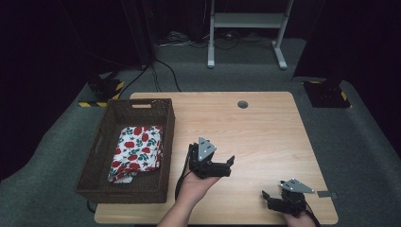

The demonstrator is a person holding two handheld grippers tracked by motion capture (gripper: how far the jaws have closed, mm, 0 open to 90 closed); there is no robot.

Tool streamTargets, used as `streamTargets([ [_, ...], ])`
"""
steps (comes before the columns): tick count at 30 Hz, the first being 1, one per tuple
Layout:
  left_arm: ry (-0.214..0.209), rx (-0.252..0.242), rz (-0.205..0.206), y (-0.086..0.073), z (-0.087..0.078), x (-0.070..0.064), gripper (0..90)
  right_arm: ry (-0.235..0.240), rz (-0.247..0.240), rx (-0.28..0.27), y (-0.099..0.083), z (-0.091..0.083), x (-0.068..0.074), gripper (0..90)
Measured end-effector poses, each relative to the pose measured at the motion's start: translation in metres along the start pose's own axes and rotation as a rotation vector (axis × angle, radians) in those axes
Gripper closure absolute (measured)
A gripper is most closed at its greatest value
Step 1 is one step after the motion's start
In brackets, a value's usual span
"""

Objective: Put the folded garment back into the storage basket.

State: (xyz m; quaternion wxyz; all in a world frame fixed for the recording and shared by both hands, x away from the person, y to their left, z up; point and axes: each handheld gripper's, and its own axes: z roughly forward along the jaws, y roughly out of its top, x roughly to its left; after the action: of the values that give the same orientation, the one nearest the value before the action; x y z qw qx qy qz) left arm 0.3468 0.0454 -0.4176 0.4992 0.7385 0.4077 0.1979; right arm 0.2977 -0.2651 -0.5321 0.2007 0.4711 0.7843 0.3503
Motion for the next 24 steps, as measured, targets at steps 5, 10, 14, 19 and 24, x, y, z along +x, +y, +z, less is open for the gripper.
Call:
streamTargets([
  [5, -0.016, 0.041, -0.006, -0.016, 0.007, -0.003, 0.4, 0.002, 0.001, -0.001, 0.0, 0.0, 0.0, 14.0],
  [10, -0.028, 0.078, -0.007, -0.035, 0.011, -0.005, 0.4, 0.001, -0.001, 0.0, 0.0, 0.0, 0.0, 14.0],
  [14, -0.028, 0.124, 0.018, -0.049, 0.014, -0.005, 0.2, 0.001, 0.0, 0.0, 0.0, 0.0, 0.0, 13.9],
  [19, -0.021, 0.212, 0.063, -0.081, 0.018, -0.001, 0.2, -0.003, -0.007, 0.002, 0.0, 0.0, 0.001, 13.9],
  [24, -0.003, 0.279, 0.086, -0.101, 0.018, 0.001, 0.4, 0.0, -0.009, 0.002, 0.0, 0.0, 0.001, 13.9],
])
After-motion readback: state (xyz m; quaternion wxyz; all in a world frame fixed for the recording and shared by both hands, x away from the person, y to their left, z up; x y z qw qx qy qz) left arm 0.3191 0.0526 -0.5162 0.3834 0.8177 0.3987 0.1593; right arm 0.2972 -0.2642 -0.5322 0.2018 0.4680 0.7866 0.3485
